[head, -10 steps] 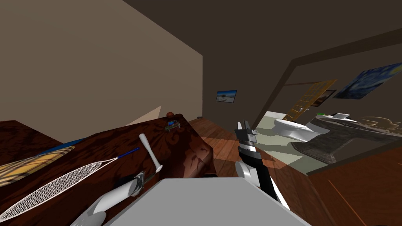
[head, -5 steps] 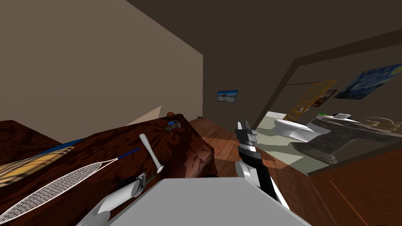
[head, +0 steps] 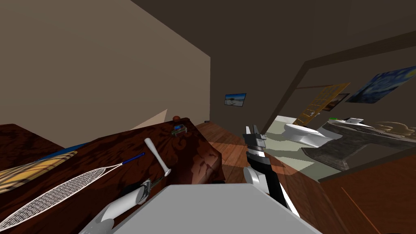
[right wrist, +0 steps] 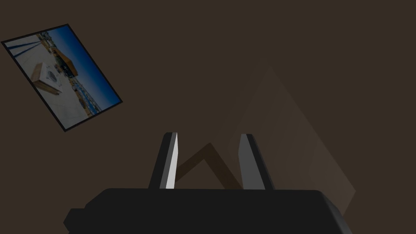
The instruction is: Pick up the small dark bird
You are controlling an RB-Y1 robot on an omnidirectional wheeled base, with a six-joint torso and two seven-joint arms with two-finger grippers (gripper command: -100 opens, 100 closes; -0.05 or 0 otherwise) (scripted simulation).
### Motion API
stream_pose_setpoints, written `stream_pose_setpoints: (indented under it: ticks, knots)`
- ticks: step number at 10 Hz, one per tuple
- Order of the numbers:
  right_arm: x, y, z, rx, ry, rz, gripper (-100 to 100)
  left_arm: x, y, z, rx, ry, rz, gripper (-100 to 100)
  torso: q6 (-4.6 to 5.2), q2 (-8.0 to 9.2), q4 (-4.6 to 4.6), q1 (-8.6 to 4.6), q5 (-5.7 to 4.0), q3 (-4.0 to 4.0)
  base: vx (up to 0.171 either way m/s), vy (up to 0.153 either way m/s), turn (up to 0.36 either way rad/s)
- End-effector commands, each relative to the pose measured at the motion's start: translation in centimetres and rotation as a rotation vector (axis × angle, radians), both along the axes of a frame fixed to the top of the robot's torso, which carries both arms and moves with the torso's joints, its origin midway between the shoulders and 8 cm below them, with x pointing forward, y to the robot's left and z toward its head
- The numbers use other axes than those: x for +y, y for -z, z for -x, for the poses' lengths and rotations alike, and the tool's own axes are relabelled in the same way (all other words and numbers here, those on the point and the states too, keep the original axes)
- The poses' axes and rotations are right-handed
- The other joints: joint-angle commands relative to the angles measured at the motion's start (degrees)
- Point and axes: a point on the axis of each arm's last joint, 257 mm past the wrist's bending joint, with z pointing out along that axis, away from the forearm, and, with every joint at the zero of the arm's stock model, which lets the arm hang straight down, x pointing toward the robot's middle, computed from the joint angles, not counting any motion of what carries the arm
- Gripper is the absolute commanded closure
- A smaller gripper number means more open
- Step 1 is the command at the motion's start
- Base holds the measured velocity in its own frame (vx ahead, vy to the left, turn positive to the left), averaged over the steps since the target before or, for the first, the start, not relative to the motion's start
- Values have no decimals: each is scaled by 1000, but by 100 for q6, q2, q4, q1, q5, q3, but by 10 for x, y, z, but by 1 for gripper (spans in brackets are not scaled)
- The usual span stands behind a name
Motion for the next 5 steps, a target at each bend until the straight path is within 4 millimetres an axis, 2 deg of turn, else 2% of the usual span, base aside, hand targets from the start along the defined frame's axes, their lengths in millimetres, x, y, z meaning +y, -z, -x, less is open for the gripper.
stream_pose_setpoints:
  ticks: [1, 3, 4, 5]
  knots:
    - [0, 0, 0, 0, 0, 0, 0, 6, -9, -3, -5, 2, -3, 100, 0, 0, 0, 0, 0, 0, -15, -39, -5]
    - [0, 0, 0, 0, 0, 0, 0, 11, -18, -3, -3, 3, -3, 100, 0, 8, 2, -26, -6, 5, -17, -68, 4]
    - [0, 0, 0, 0, 0, 0, 0, 10, -15, -4, -5, 3, -5, 100, -1, 8, 2, -30, -8, 5, -5, -29, 6]
    - [0, 0, 0, 0, 0, 0, 0, 10, -16, -3, -3, 3, -3, 0, 0, 5, 2, -18, -5, 4, -2, -6, 1]
